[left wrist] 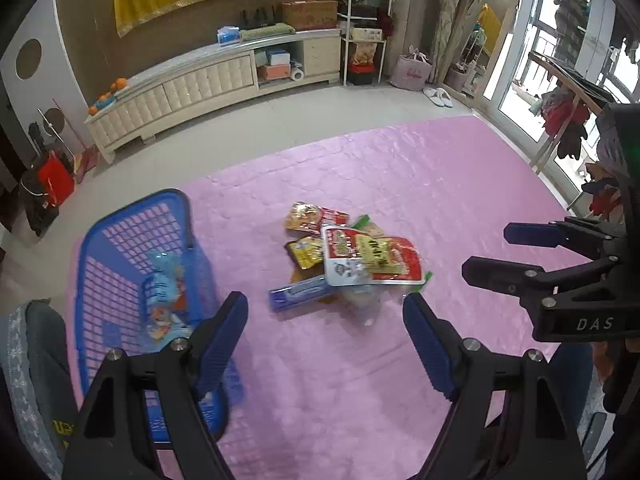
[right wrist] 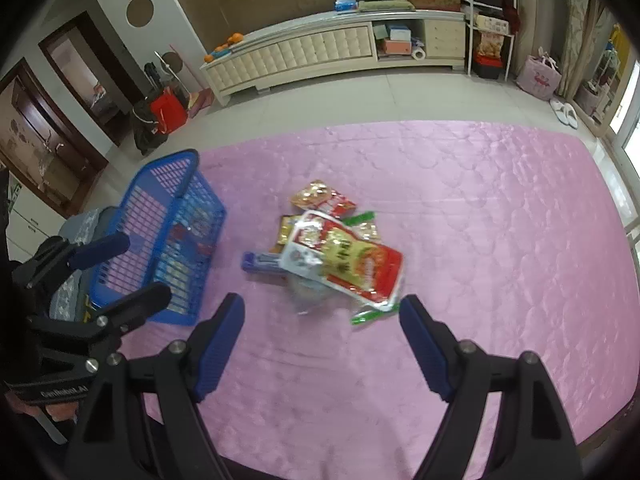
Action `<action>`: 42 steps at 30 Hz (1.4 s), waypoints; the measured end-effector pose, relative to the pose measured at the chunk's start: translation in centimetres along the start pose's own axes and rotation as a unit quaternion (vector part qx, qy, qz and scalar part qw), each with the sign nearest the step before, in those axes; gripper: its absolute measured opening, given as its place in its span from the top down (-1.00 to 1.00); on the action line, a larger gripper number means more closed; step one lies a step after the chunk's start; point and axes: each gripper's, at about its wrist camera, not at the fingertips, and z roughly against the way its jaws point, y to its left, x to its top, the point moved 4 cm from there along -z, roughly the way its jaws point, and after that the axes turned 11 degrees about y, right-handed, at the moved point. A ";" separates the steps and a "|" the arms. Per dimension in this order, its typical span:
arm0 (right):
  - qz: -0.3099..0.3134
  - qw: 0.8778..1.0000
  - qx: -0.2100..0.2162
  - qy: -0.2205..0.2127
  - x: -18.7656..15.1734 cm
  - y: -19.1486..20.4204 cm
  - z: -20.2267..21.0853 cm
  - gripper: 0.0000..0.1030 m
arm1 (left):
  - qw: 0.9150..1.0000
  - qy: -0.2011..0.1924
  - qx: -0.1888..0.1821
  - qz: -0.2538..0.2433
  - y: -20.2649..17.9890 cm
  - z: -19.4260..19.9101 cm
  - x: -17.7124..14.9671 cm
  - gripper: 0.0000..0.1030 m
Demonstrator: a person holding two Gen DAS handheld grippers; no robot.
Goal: Organize snacks
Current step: 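Withdraw both tools from the basket toward the snack pile, then grasp the red-and-white spicy-strip bag with the right tool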
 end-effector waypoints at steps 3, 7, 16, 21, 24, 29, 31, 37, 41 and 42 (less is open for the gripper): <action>0.016 1.000 -0.001 0.001 0.1 -1.4 -0.7 -0.61 | 1.000 0.009 -0.004 0.000 -0.9 -1.2 0.1 -0.52; 0.040 0.999 0.006 0.006 0.4 -3.5 -2.7 -0.61 | 1.000 0.020 -0.004 0.004 -2.0 -3.7 0.0 -0.52; 0.152 0.988 -0.010 0.015 1.3 -5.5 -8.5 -0.61 | 0.998 0.045 -0.026 0.045 -2.6 -9.0 -1.4 -0.52; 0.227 0.973 0.021 0.024 1.7 -4.7 -10.9 -0.61 | 0.998 0.052 0.002 0.037 -2.6 -10.7 -2.0 -0.52; 0.279 0.960 0.014 0.025 2.2 -3.7 -12.2 -0.61 | 0.996 0.059 -0.018 0.060 -1.9 -11.6 -2.3 -0.52; 0.324 0.944 0.029 0.045 3.7 -2.8 -15.2 -0.61 | 0.995 0.068 -0.010 0.071 -1.2 -12.9 -2.5 -0.52; 0.346 0.935 0.050 0.060 3.8 -2.3 -16.1 -0.61 | 0.994 0.069 -0.017 0.077 -0.9 -13.1 -2.6 -0.52; 0.399 0.914 0.058 0.054 4.3 -0.5 -15.9 -0.44 | 0.993 0.077 -0.020 0.081 -0.7 -13.6 -2.5 -0.52; 0.396 0.914 0.070 0.048 3.3 -0.2 -15.6 -0.24 | 0.993 0.079 -0.021 0.087 -0.4 -13.5 -2.7 -0.52; 0.388 0.917 0.076 0.044 3.0 -0.4 -15.2 -0.14 | 0.993 0.079 -0.022 0.090 -0.4 -13.5 -2.7 -0.52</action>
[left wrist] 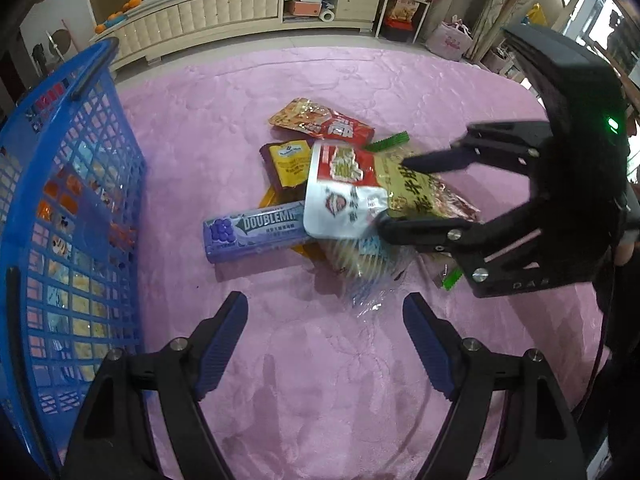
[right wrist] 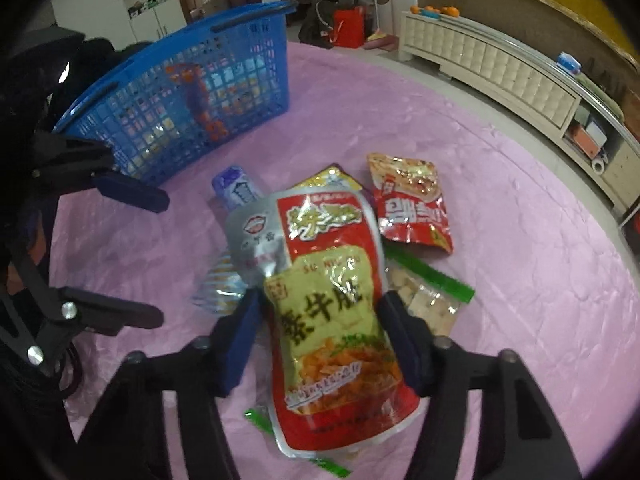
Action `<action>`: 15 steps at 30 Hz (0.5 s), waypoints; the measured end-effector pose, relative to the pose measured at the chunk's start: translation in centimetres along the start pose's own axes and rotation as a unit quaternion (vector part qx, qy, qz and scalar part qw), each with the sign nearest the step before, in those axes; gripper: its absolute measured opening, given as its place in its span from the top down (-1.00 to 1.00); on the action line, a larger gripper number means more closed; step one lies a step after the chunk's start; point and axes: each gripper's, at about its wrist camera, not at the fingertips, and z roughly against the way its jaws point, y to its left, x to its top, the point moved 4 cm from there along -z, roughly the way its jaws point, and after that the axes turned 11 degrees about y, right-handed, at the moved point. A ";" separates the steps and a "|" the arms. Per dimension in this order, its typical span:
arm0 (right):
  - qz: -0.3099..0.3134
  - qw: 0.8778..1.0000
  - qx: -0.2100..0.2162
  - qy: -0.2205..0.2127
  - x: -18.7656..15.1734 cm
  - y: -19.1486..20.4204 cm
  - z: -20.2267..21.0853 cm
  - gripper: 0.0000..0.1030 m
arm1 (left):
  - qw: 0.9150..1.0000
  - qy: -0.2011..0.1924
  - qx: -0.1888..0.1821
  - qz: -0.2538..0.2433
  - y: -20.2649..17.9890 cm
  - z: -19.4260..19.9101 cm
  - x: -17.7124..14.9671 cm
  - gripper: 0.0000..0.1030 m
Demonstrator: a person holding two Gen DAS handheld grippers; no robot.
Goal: Organize snacks
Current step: 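Grasp the red-and-white spicy-strip bag with the right tool, then lower the left tool onto the clear striped bag while the right tool holds the red bag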
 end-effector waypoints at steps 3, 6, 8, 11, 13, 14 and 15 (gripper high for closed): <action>-0.036 0.999 -0.002 -0.019 -1.1 0.0 0.8 0.04 | 1.000 -0.001 -0.001 0.006 0.0 0.2 -0.2 -0.52; -0.087 0.995 -0.004 -0.045 -2.3 0.0 1.9 0.13 | 1.000 -0.004 -0.002 0.012 0.1 0.5 -0.4 -0.52; -0.145 0.987 0.001 -0.072 -3.0 -0.5 3.0 0.15 | 1.000 -0.004 -0.004 0.014 0.1 1.0 -0.8 -0.52; -0.235 0.966 0.009 -0.111 -4.4 -1.2 4.9 0.15 | 1.000 -0.009 -0.001 0.012 -0.1 1.6 -1.0 -0.52; -0.264 0.957 -0.019 -0.115 -5.2 -1.7 6.3 0.15 | 1.000 -0.010 0.002 0.009 -0.5 1.9 -0.8 -0.52; -0.277 0.953 -0.035 -0.118 -5.5 -1.9 7.0 0.15 | 1.000 -0.011 0.003 0.008 -0.6 2.0 -0.7 -0.52; -0.293 0.947 -0.041 -0.122 -5.9 -2.1 7.6 0.15 | 1.000 -0.012 0.003 0.005 -0.8 2.1 -0.5 -0.52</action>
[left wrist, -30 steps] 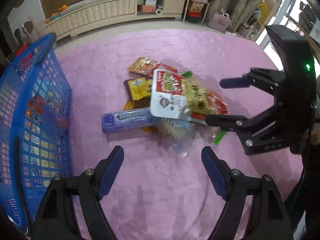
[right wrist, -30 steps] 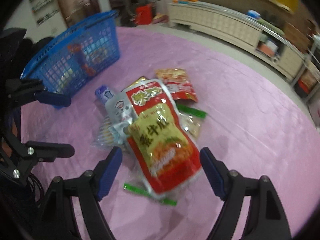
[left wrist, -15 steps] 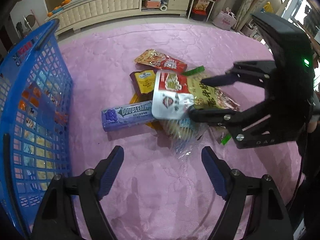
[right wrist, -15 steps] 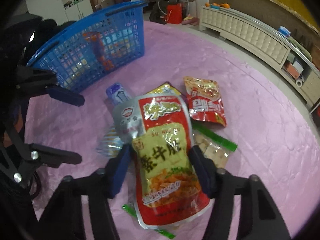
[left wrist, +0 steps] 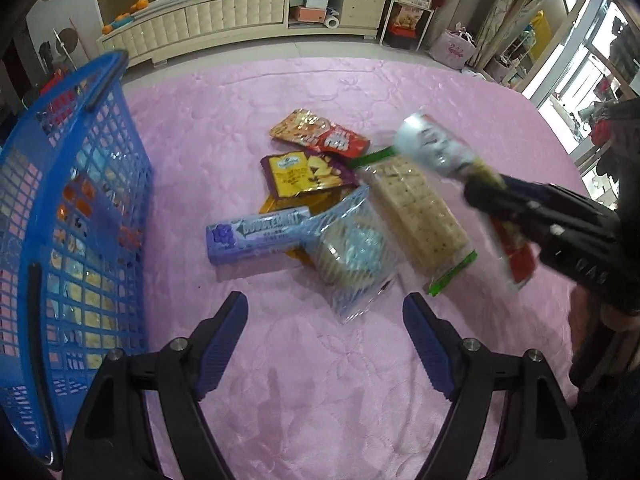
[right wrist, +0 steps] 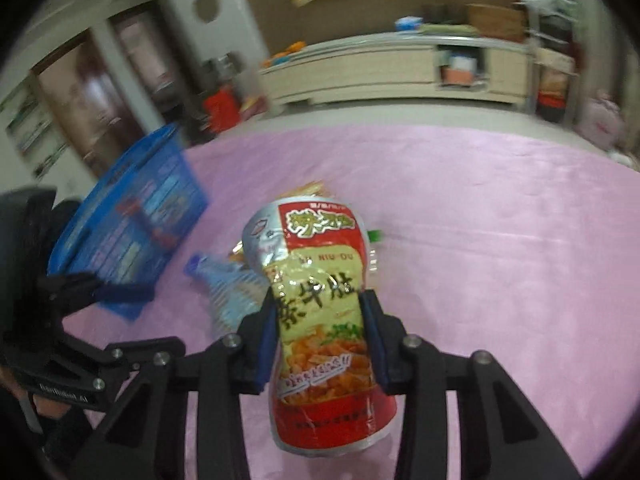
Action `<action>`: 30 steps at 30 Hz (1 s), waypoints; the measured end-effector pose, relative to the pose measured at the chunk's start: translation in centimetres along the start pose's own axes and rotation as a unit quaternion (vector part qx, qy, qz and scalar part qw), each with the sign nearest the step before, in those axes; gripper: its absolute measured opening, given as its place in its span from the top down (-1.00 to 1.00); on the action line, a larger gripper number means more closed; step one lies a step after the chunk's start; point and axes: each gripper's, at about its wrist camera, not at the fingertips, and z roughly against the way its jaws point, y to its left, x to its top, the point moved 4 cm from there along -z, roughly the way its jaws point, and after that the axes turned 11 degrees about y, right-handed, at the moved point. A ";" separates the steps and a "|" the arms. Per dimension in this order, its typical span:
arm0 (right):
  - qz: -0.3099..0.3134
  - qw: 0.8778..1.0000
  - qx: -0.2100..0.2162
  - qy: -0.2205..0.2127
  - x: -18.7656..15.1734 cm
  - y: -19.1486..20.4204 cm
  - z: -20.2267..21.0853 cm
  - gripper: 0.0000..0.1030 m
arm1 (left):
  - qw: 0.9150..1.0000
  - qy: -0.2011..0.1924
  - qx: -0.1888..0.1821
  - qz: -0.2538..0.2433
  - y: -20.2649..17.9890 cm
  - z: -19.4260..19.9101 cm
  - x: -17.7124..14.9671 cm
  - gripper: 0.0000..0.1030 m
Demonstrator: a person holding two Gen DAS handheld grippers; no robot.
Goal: Organize snacks
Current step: 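Lower the left tool onto the clear striped bag while the right tool holds the red bag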
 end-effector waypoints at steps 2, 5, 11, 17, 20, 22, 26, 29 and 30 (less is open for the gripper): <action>-0.034 0.999 0.008 -0.008 -0.5 -1.0 1.1 0.15 | 1.000 0.002 0.000 -0.005 -0.6 -0.2 0.5 -0.52; -0.041 0.999 -0.010 -0.010 -0.8 -1.7 1.4 0.15 | 1.000 0.009 0.005 -0.010 -1.5 -0.9 1.8 -0.52; -0.060 0.998 -0.005 0.000 0.1 -2.6 0.1 0.15 | 1.000 0.024 0.003 0.011 -2.4 -3.1 4.0 -0.52; -0.060 0.998 -0.011 0.003 0.6 -2.8 -0.3 0.15 | 0.999 0.038 0.026 0.027 -2.6 -5.1 5.2 -0.52; -0.065 0.998 -0.015 0.002 0.5 -3.2 -0.3 0.15 | 0.998 0.050 0.031 0.038 -2.1 -6.2 5.4 -0.52; -0.069 0.997 -0.017 0.004 0.6 -3.4 -0.3 0.15 | 0.997 0.054 0.031 0.045 -1.7 -7.0 5.7 -0.52; -0.066 0.997 -0.031 0.004 0.8 -3.8 0.2 0.15 | 0.997 0.051 0.035 0.045 -1.9 -8.2 5.7 -0.51; -0.076 0.997 -0.032 0.012 0.7 -4.5 -0.1 0.15 | 0.996 0.052 0.055 0.042 -2.1 -8.5 5.4 -0.24; -0.078 0.996 -0.032 0.015 0.6 -4.7 -0.2 0.15 | 0.996 0.053 0.055 0.042 -2.3 -8.7 5.4 -0.22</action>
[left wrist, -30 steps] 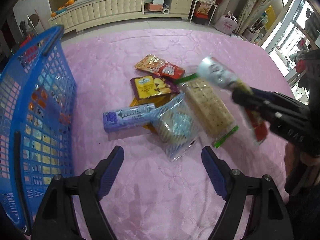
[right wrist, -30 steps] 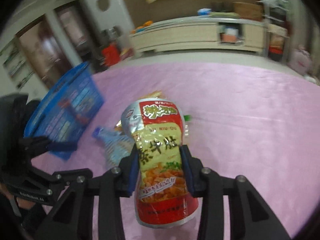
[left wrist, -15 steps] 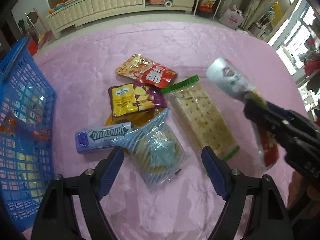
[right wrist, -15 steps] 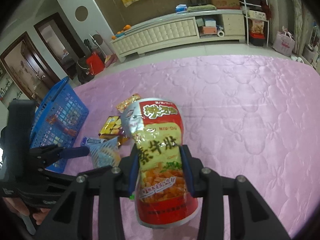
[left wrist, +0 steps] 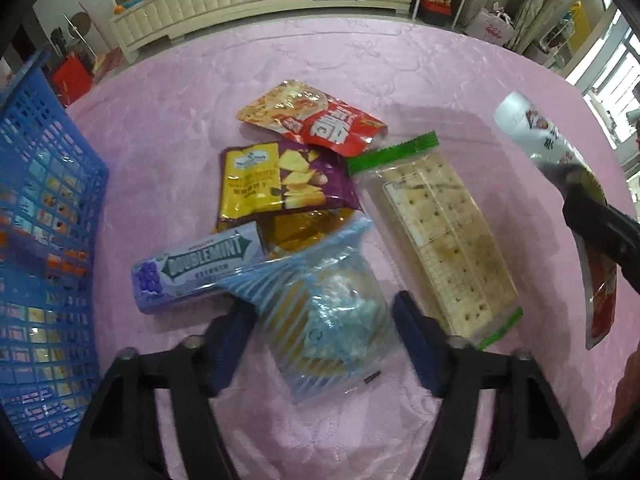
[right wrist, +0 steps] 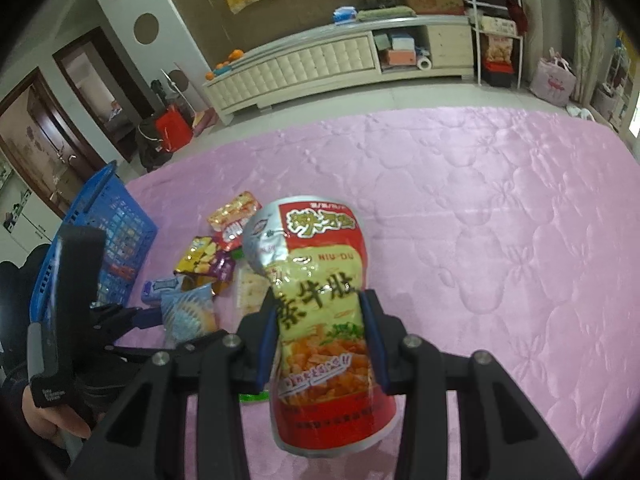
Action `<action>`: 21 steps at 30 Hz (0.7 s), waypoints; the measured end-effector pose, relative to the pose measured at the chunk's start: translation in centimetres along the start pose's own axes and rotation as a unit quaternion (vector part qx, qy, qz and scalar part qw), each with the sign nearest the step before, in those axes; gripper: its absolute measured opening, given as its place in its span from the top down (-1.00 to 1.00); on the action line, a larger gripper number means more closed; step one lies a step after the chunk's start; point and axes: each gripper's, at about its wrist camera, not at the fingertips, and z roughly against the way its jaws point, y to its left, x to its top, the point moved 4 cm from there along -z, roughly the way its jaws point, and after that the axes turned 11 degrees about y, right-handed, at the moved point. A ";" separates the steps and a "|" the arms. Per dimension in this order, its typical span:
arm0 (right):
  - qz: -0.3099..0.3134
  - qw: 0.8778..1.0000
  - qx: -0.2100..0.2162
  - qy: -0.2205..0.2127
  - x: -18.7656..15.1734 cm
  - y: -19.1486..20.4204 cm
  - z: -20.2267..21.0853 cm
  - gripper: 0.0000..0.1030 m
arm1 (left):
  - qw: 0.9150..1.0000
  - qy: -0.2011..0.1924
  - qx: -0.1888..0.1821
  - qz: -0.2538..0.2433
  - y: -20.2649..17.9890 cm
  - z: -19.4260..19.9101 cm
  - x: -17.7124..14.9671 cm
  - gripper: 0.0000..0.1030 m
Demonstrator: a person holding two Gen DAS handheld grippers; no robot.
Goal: Organize snacks
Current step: 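Lower the left tool onto the clear striped bag while the right tool holds the red bag, then carry the striped bag over the basket and open the left tool to drop it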
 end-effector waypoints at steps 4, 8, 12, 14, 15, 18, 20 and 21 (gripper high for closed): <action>0.001 1.000 -0.003 0.006 -0.2 0.3 0.0 0.15 | 1.000 0.002 -0.012 -0.002 -0.5 0.4 -0.5 -0.01; 0.025 0.999 -0.020 -0.014 0.0 1.6 1.7 0.15 | 1.000 -0.006 -0.021 0.001 -0.5 2.3 -1.3 0.00; 0.050 0.998 -0.023 -0.031 -0.4 3.0 3.9 0.15 | 0.999 -0.025 -0.035 0.006 0.1 4.7 -3.0 0.00; 0.056 0.998 -0.031 -0.029 -0.7 3.5 4.5 0.15 | 0.999 -0.034 -0.035 0.002 0.9 6.3 -3.9 0.00; 0.060 0.997 -0.040 -0.030 -0.9 3.9 5.1 0.15 | 0.999 -0.040 -0.035 -0.001 1.1 7.0 -4.3 0.00; 0.065 0.997 -0.045 -0.025 -1.2 4.9 6.2 0.15 | 0.997 -0.062 -0.044 -0.001 2.2 9.5 -5.4 0.00; 0.069 0.996 -0.049 -0.029 -1.2 5.9 7.5 0.15 | 0.995 -0.078 -0.053 0.004 3.1 11.4 -6.2 0.00; 0.070 0.996 -0.051 -0.031 -1.2 6.5 8.1 0.15 | 0.995 -0.084 -0.056 0.003 2.9 12.1 -6.7 0.00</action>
